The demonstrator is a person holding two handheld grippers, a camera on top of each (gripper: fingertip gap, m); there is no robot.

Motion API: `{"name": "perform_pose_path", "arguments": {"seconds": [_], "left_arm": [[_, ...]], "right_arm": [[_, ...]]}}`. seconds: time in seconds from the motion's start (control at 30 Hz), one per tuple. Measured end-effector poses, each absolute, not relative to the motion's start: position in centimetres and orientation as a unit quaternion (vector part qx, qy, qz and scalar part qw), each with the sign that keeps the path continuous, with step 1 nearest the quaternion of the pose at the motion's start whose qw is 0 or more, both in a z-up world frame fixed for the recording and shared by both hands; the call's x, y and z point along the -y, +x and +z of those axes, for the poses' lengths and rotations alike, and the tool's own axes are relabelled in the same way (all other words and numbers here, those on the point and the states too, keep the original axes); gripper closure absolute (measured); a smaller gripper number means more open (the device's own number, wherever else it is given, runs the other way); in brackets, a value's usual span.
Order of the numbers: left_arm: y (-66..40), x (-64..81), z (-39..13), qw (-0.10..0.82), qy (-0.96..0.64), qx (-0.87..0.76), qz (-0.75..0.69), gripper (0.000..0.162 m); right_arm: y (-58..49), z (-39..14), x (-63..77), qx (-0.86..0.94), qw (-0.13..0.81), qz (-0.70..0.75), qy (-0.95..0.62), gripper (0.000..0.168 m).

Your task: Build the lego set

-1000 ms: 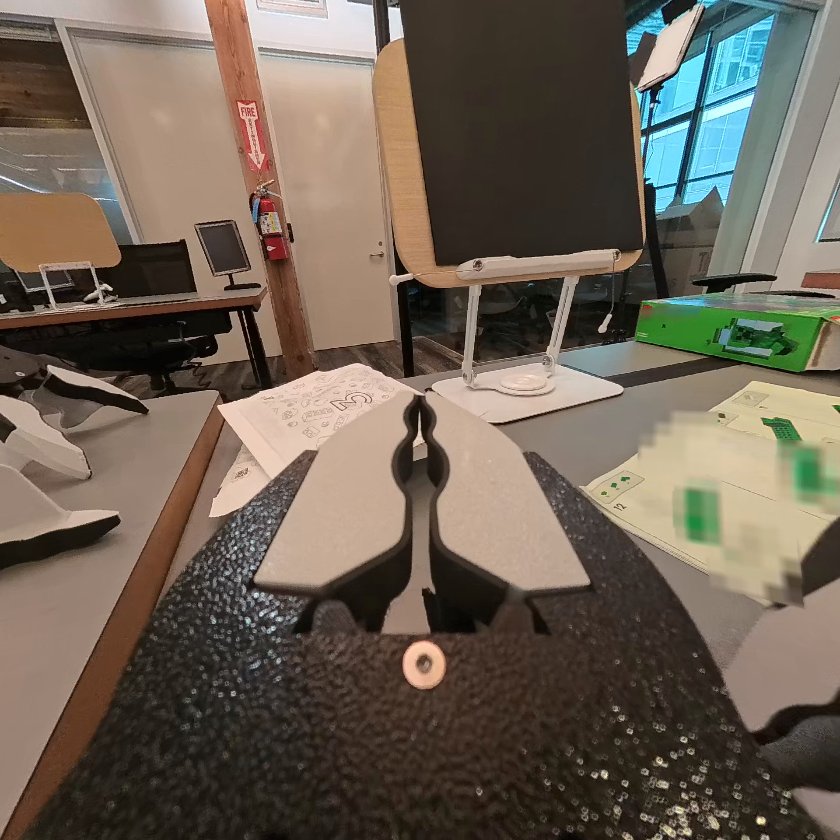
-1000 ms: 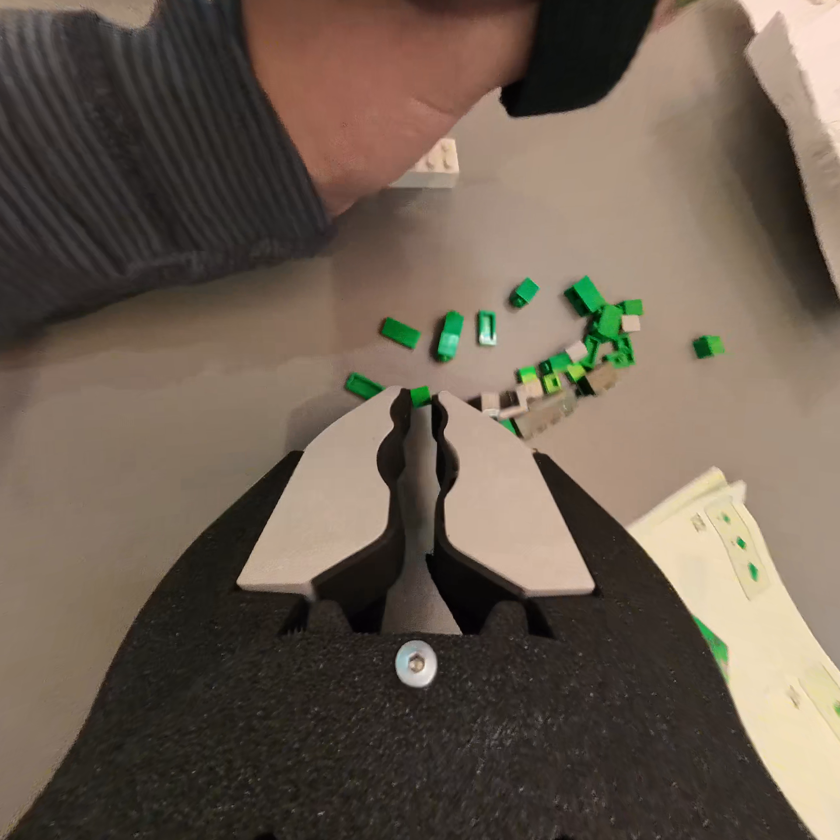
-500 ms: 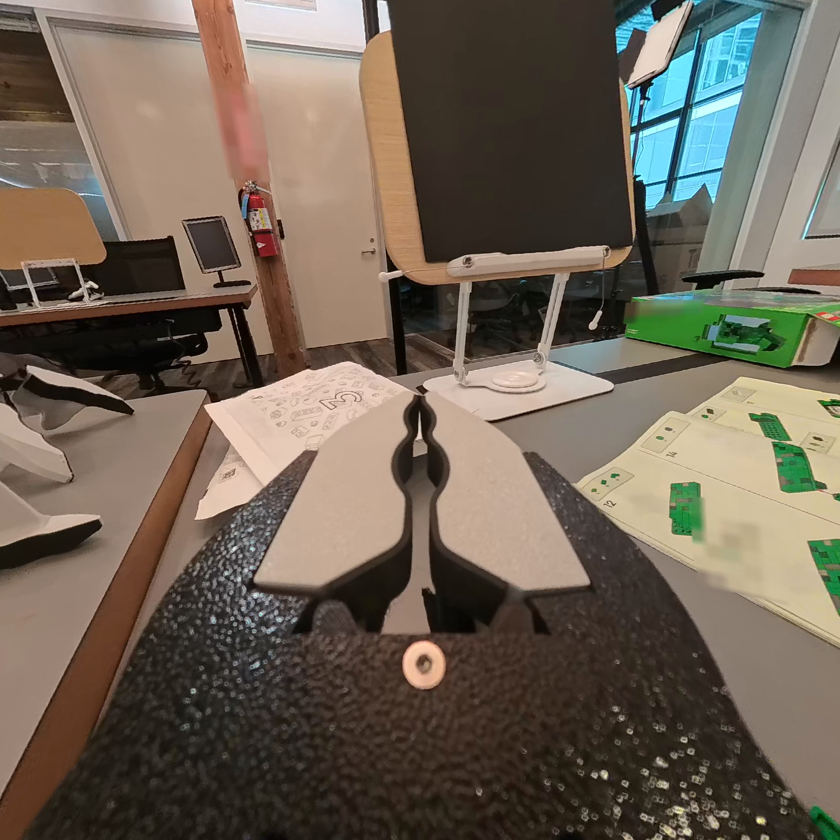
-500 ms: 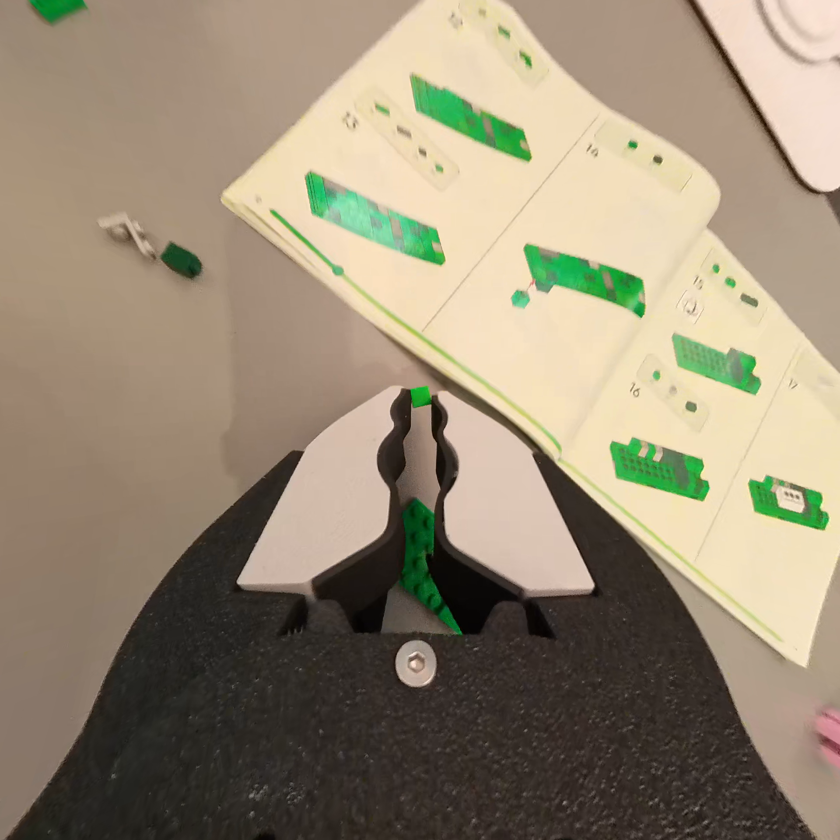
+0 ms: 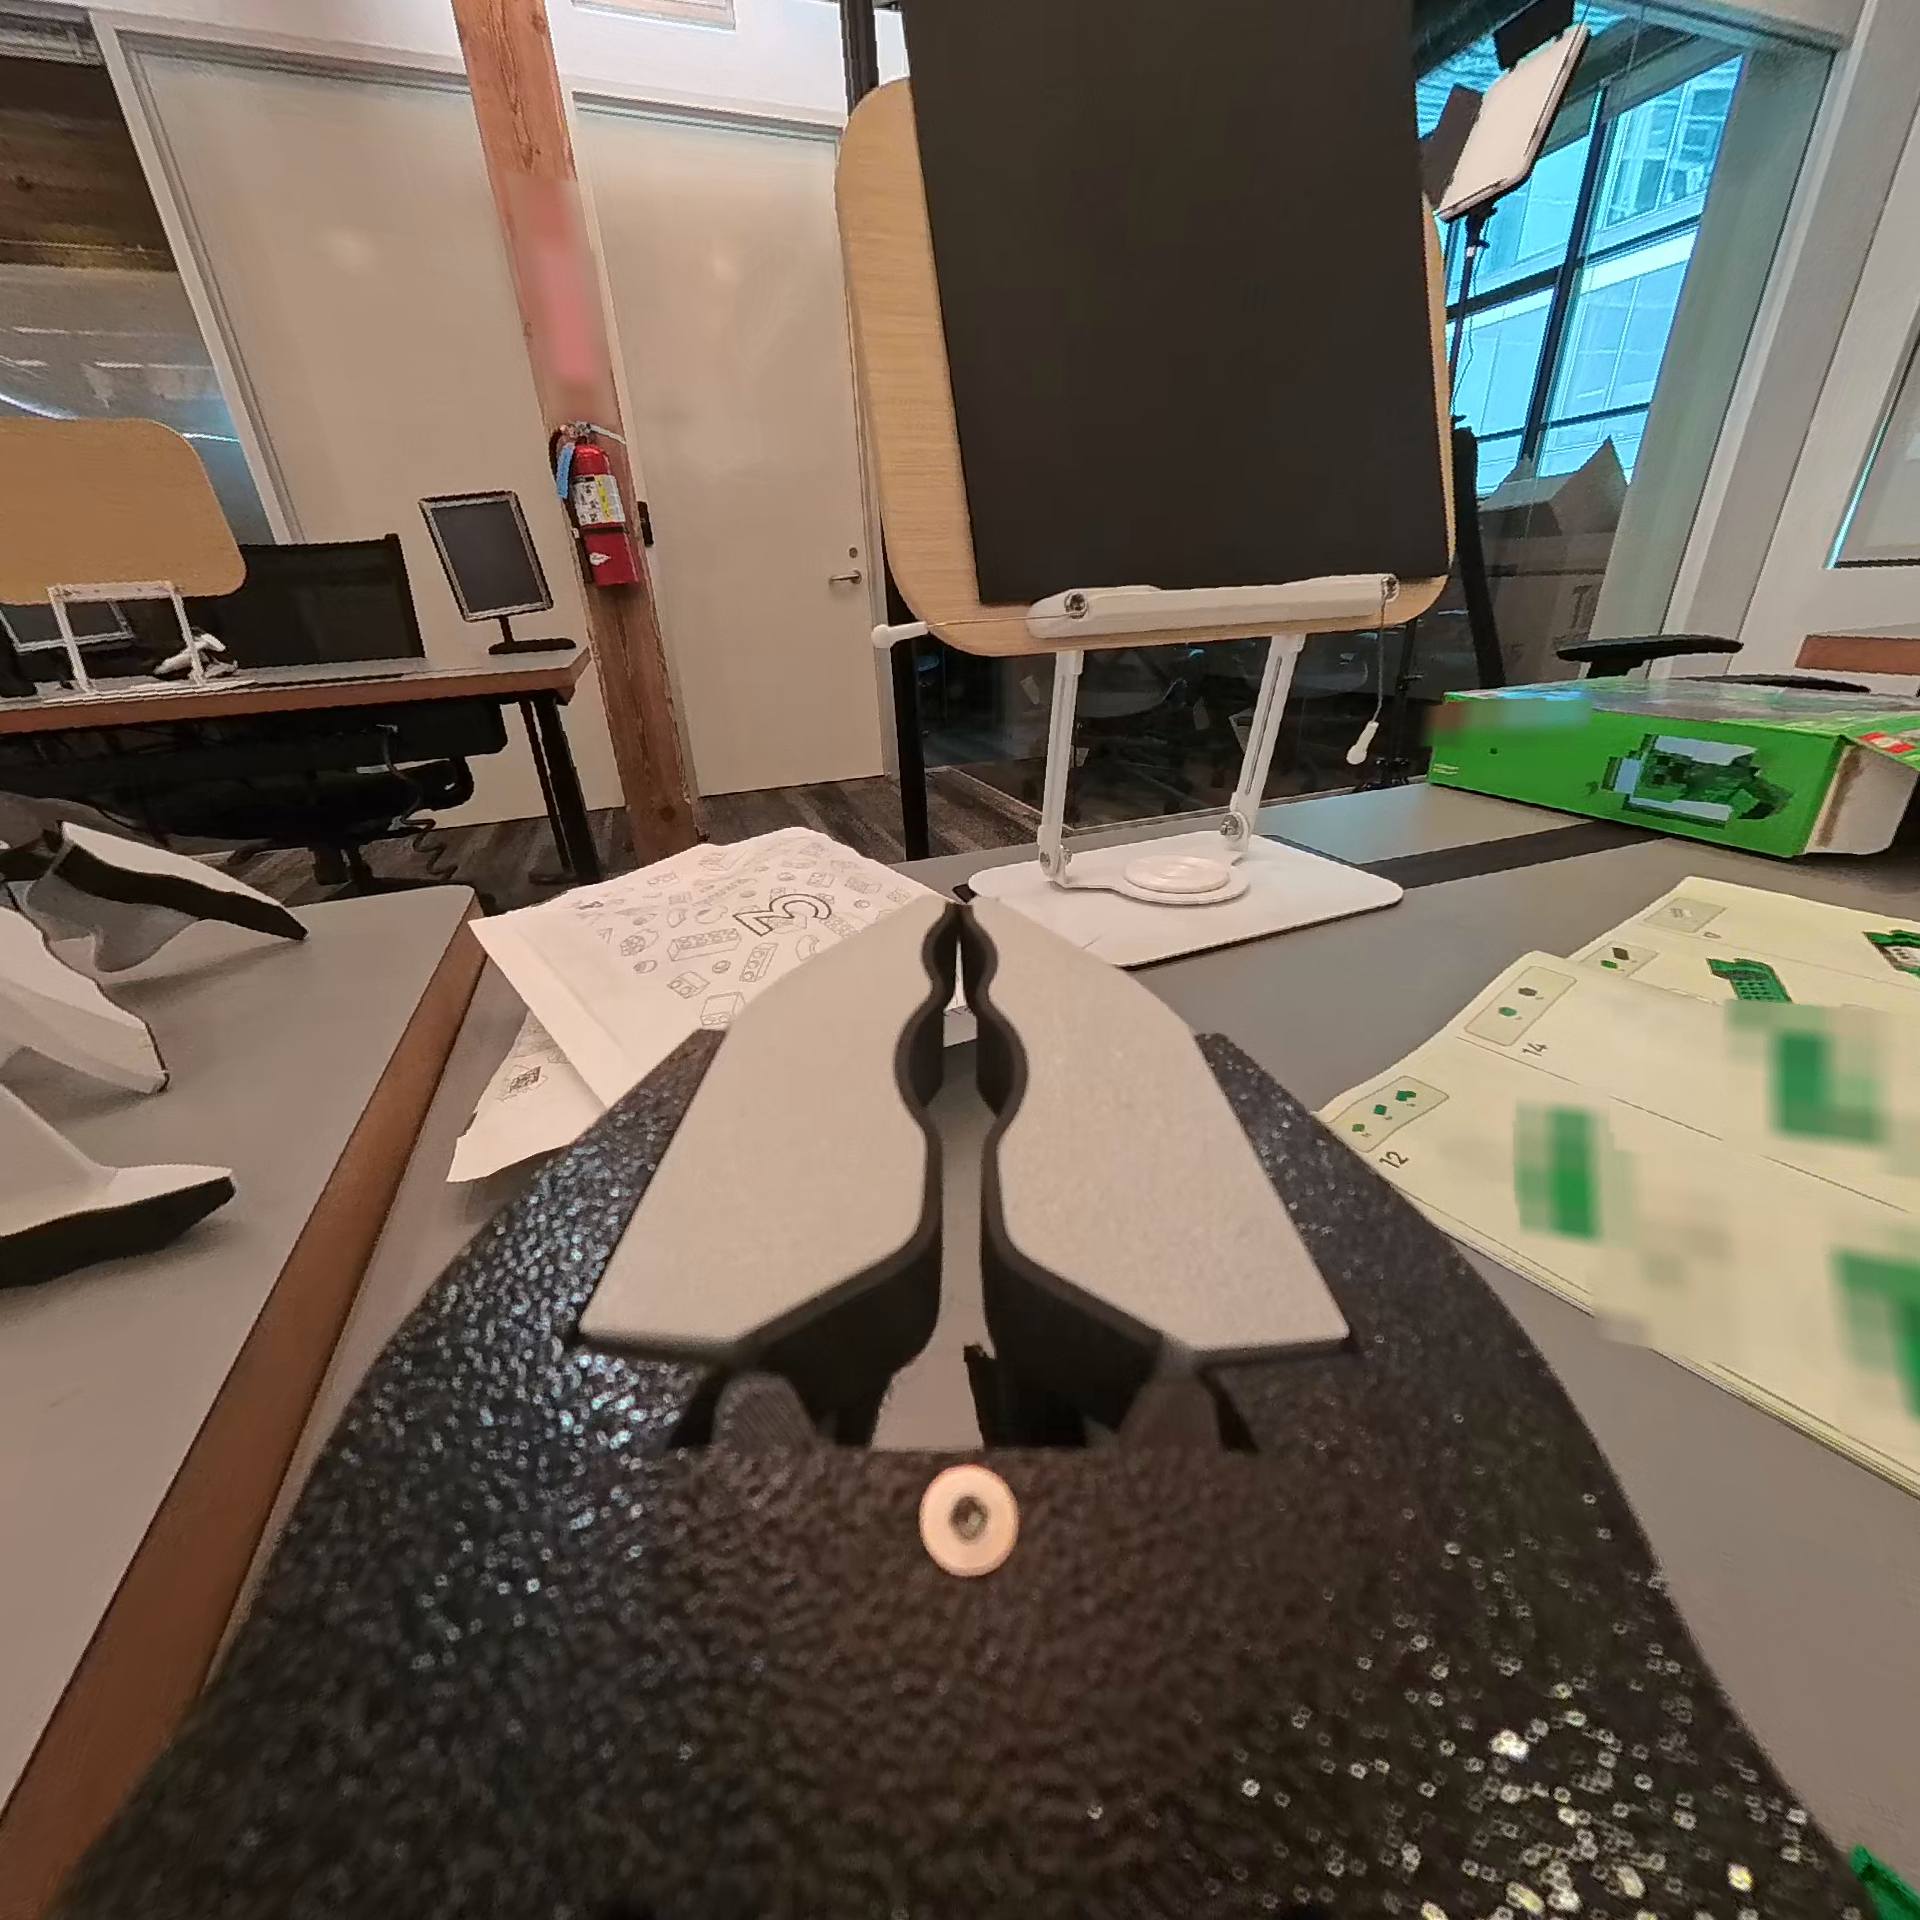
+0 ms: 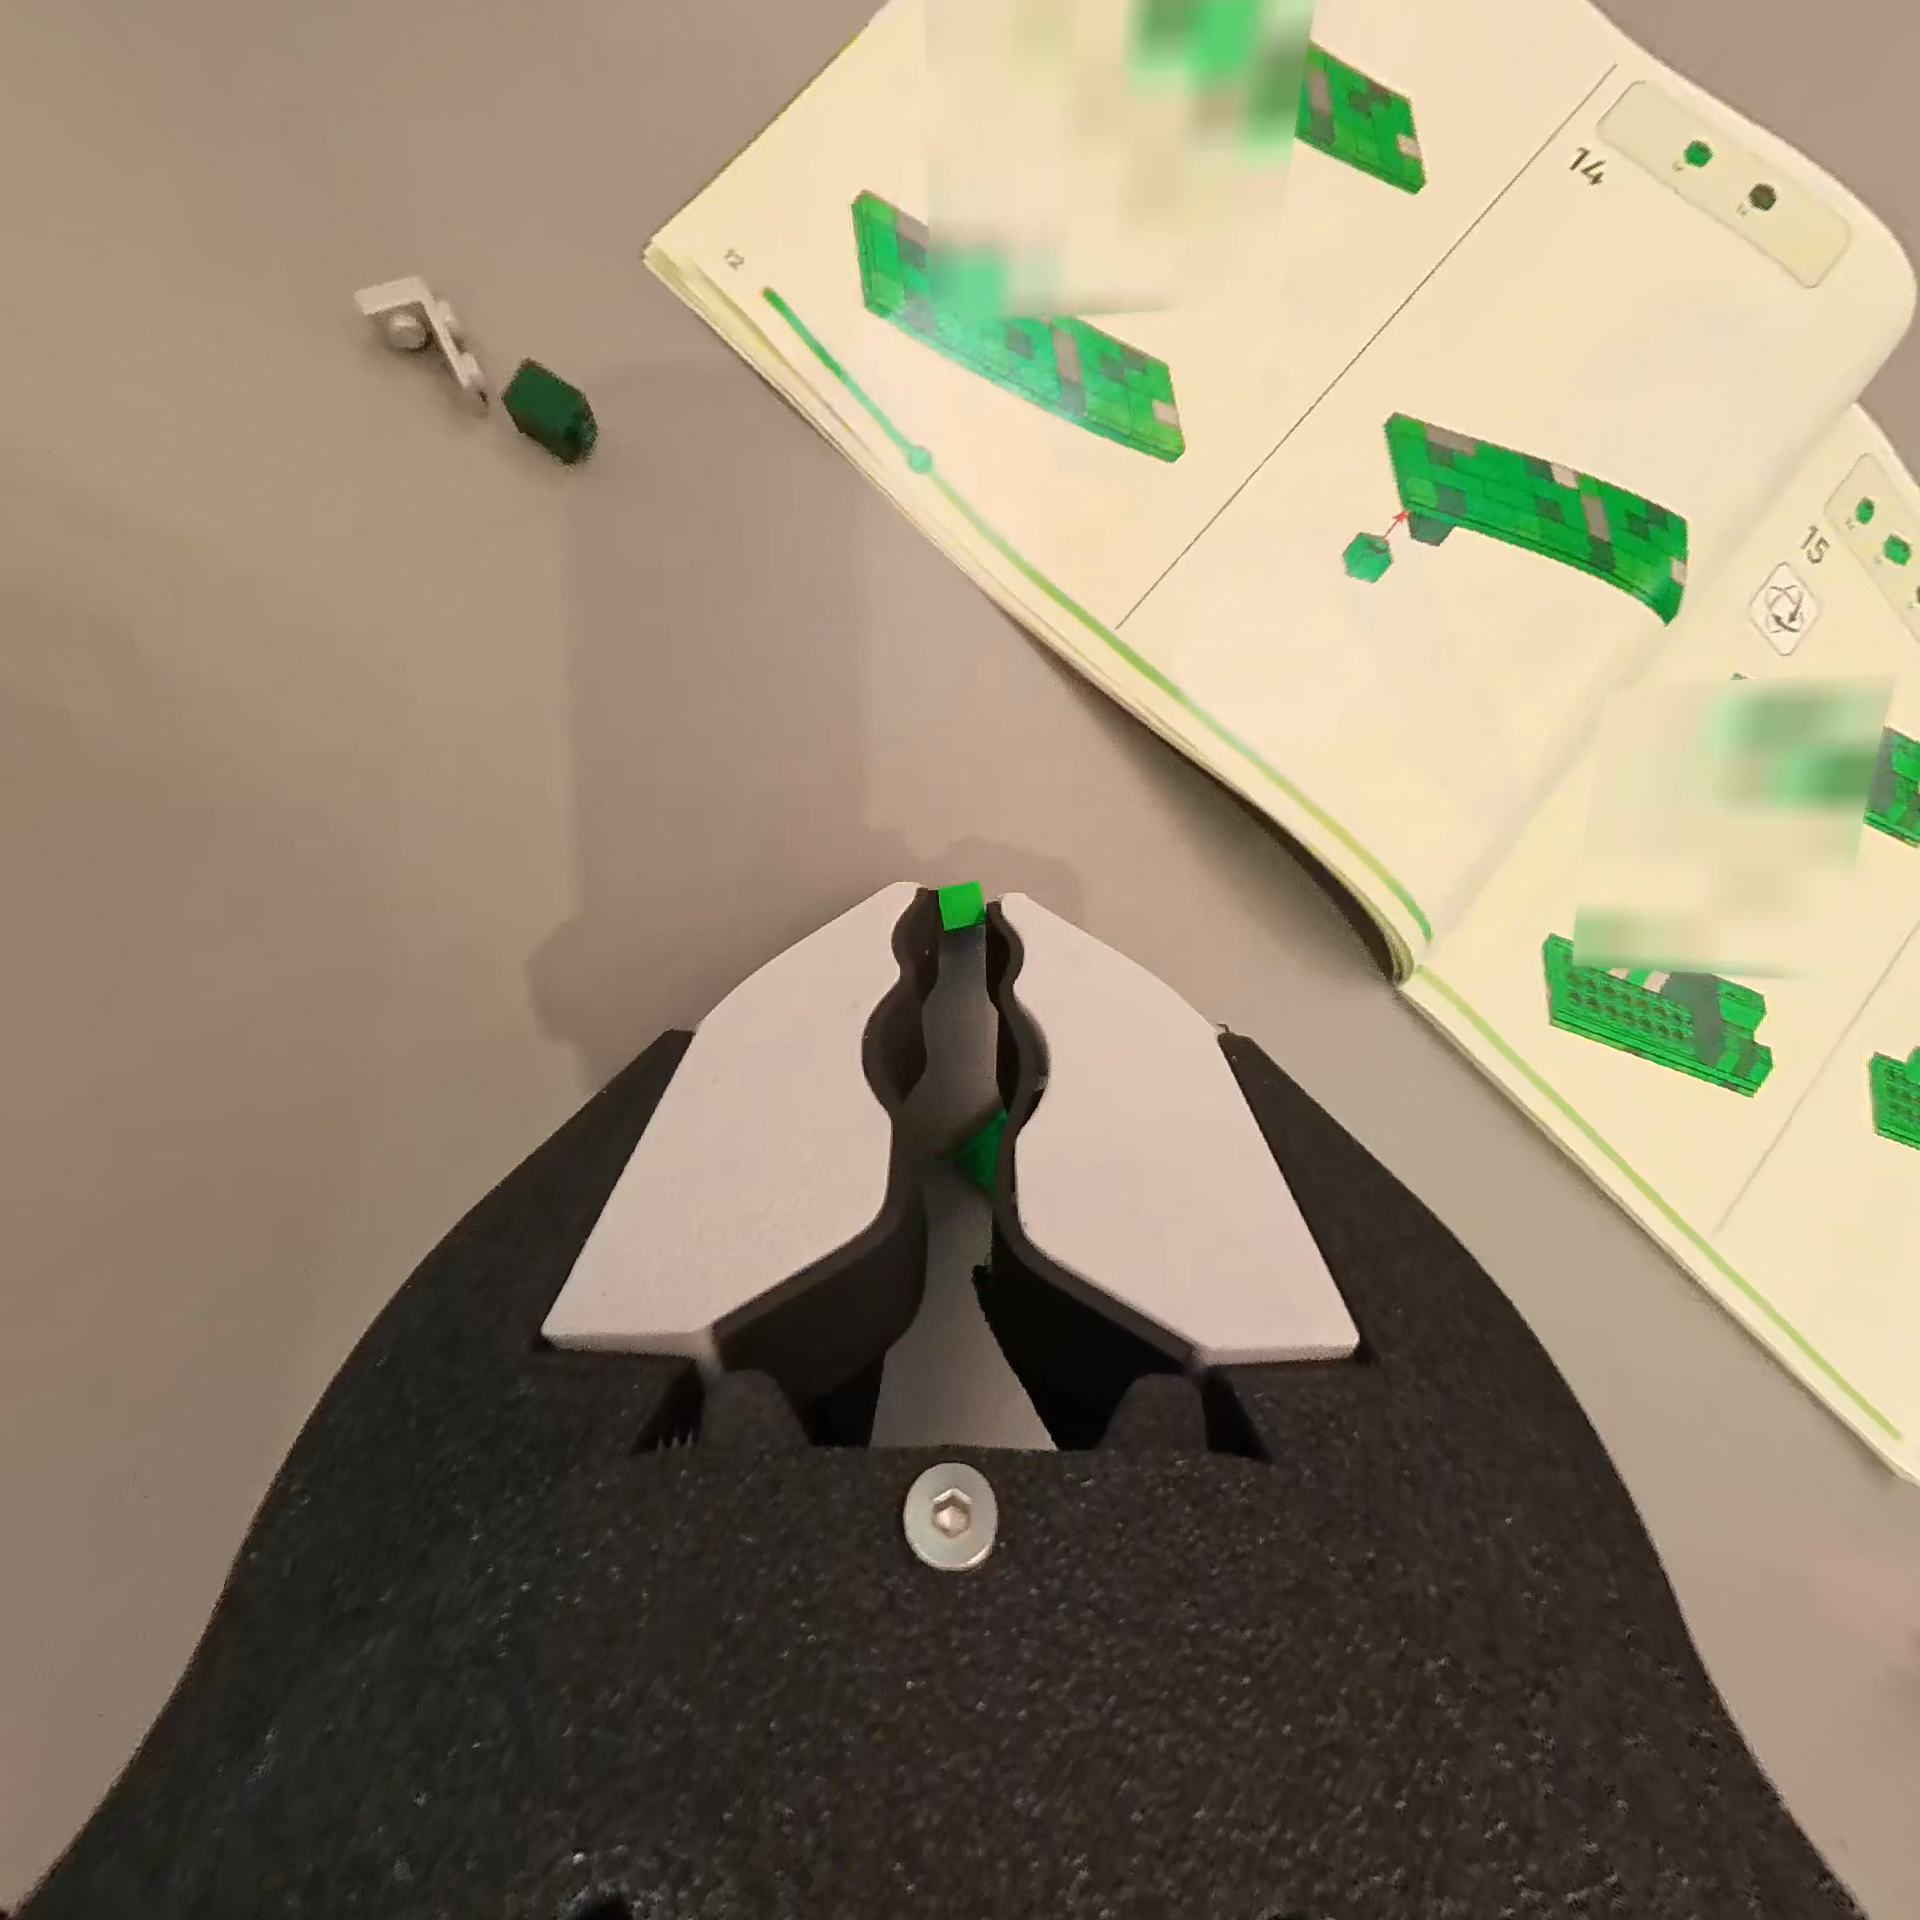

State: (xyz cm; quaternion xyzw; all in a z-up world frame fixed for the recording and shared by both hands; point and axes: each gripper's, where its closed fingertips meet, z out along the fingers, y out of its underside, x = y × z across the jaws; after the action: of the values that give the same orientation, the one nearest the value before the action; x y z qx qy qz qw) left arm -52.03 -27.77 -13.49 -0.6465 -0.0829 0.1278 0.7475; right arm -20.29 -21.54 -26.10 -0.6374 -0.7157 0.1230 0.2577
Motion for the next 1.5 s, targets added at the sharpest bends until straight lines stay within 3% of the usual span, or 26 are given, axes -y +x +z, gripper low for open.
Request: {"name": "perform_pose_path", "arguments": {"seconds": [0.13, 0.3, 0.6, 0.97, 1.1, 1.13, 1.17, 1.33, 1.5], "left_arm": [[-52.1, 27.8, -13.5, 0.748, -0.646, 0.085, 0.126, 0.162], [-51.9, 27.7, -13.6, 0.746, -0.649, 0.081, 0.128, 0.162], [-52.3, 27.9, -13.5, 0.747, -0.647, 0.087, 0.126, 0.162], [-51.8, 27.6, -13.6, 0.748, -0.653, 0.079, 0.088, 0.162], [-49.0, 26.0, -14.1, 0.725, -0.684, 0.058, -0.060, 0.162], [-47.2, 25.7, -13.9, 0.713, -0.687, 0.042, -0.132, 0.155], [-44.9, 25.6, -13.4, 0.698, -0.681, 0.025, -0.218, 0.136], [-35.3, 27.3, -10.1, 0.589, -0.580, -0.044, -0.561, 0.129], [-28.4, 28.5, -7.6, 0.456, -0.490, -0.091, -0.738, 0.122]], "right_arm": [[-21.0, -24.1, 21.6, 0.699, 0.294, 0.131, -0.639, 0.142], [-28.7, -19.1, 28.8, 0.737, 0.304, 0.312, -0.517, 0.140], [-36.7, -25.1, 33.1, 0.857, 0.193, 0.306, -0.368, 0.139], [-37.3, -26.0, 32.8, 0.865, 0.164, 0.305, -0.364, 0.153], [-36.4, -22.7, 30.9, 0.836, 0.270, 0.326, -0.348, 0.153], [-35.9, -21.4, 30.2, 0.824, 0.307, 0.332, -0.343, 0.153], [-35.3, -19.9, 29.6, 0.808, 0.345, 0.340, -0.335, 0.153], [-30.8, -12.0, 27.8, 0.730, 0.487, 0.387, -0.283, 0.153], [-26.8, -7.7, 28.0, 0.700, 0.538, 0.403, -0.240, 0.153]]}}
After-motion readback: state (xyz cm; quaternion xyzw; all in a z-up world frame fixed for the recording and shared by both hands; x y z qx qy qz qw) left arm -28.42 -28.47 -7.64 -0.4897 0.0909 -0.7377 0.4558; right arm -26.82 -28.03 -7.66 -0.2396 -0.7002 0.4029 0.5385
